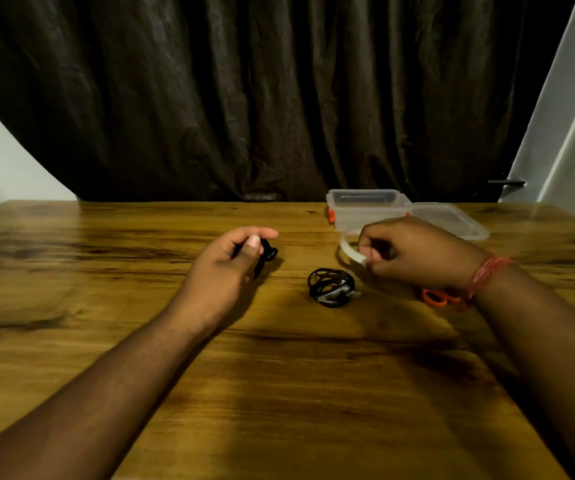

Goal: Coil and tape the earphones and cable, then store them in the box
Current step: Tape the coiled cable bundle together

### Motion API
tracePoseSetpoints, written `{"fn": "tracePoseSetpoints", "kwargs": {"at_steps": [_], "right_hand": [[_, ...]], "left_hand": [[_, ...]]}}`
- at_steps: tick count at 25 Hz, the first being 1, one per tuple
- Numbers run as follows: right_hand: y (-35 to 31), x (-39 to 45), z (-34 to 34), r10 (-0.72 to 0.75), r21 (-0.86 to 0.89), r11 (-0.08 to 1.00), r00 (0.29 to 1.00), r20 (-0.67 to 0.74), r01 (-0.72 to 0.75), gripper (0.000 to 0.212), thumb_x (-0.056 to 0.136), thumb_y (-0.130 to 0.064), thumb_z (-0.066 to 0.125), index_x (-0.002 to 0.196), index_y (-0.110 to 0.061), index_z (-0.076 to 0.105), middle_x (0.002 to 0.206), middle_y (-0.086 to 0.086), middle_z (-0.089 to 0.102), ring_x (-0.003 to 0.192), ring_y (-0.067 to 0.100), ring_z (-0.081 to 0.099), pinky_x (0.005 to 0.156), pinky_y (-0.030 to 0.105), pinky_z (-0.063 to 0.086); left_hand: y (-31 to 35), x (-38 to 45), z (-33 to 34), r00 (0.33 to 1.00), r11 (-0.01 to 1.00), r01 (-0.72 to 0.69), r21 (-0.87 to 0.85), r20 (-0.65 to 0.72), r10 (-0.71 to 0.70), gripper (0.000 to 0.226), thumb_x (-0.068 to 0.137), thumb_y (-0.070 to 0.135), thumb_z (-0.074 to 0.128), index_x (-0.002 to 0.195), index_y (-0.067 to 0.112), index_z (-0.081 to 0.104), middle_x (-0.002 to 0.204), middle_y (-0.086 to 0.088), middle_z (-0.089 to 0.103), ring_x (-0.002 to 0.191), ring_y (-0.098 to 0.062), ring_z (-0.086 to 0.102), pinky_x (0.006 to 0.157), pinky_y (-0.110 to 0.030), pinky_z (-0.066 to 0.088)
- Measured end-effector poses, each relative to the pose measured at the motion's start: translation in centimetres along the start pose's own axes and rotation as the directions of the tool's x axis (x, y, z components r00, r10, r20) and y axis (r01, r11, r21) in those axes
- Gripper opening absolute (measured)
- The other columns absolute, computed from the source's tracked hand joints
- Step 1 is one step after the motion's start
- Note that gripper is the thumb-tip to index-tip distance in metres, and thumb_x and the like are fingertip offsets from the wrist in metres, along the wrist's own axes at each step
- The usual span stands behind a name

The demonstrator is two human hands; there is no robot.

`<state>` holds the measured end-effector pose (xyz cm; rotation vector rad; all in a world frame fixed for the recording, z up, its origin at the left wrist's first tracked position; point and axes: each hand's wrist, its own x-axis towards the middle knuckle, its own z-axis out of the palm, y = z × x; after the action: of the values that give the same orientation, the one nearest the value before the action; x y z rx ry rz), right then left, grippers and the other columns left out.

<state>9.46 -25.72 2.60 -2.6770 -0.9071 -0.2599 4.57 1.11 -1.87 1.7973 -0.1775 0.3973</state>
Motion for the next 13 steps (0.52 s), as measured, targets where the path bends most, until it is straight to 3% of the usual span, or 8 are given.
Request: {"fn": "tracePoseSetpoints", "kwargs": {"at_steps": [2, 4, 8, 13], "right_hand": [[-1.4, 0.1, 0.2, -0.031, 0.080, 0.996, 0.990, -0.138, 0.042, 0.006, 0.082, -0.021, 0.064, 0.086, -0.025, 0.064, 0.083, -0.008, 0.063, 0.078, 0.007, 0.056, 0.068, 0.026, 0.045], [-3.1, 0.3, 0.7, -0.109, 0.099, 0.986, 0.974, -0.199, 0.131, 0.009, 0.081, -0.024, 0.063, 0.089, -0.026, 0.065, 0.085, -0.010, 0.061, 0.079, 0.006, 0.055, 0.068, 0.022, 0.044], [-5.3, 0.7, 2.1, -0.351, -0.041, 0.936, 0.919, -0.181, 0.349, 0.011, 0.083, -0.031, 0.063, 0.092, -0.024, 0.064, 0.083, -0.012, 0.058, 0.077, 0.006, 0.052, 0.068, 0.021, 0.040], [-5.6, 0.7, 2.6, -0.386, -0.087, 0.922, 0.906, -0.171, 0.377, 0.020, 0.085, -0.041, 0.053, 0.094, -0.025, 0.062, 0.086, -0.011, 0.059, 0.078, 0.007, 0.052, 0.070, 0.030, 0.044]], "left_hand": [[-0.1, -0.3, 0.3, 0.996, 0.988, -0.084, 0.130, -0.003, 0.085, 0.019, 0.098, 0.022, 0.055, 0.106, 0.035, 0.067, 0.106, 0.011, 0.064, 0.087, 0.009, 0.057, 0.077, -0.012, 0.043], [0.0, -0.3, 0.6, 0.990, 0.967, -0.138, 0.215, 0.007, 0.140, 0.020, 0.092, 0.028, 0.064, 0.109, 0.038, 0.064, 0.110, 0.012, 0.060, 0.100, 0.002, 0.057, 0.087, -0.018, 0.045], [0.2, -0.3, 0.8, 0.974, 0.915, -0.223, 0.337, 0.034, 0.225, 0.042, 0.079, 0.044, 0.073, 0.118, 0.032, 0.061, 0.110, 0.018, 0.052, 0.107, -0.003, 0.054, 0.094, -0.029, 0.051], [0.3, -0.3, 0.7, 0.960, 0.896, -0.276, 0.348, 0.051, 0.276, 0.037, 0.080, 0.037, 0.074, 0.113, 0.031, 0.059, 0.108, 0.016, 0.053, 0.106, -0.005, 0.055, 0.092, -0.036, 0.053]]}}
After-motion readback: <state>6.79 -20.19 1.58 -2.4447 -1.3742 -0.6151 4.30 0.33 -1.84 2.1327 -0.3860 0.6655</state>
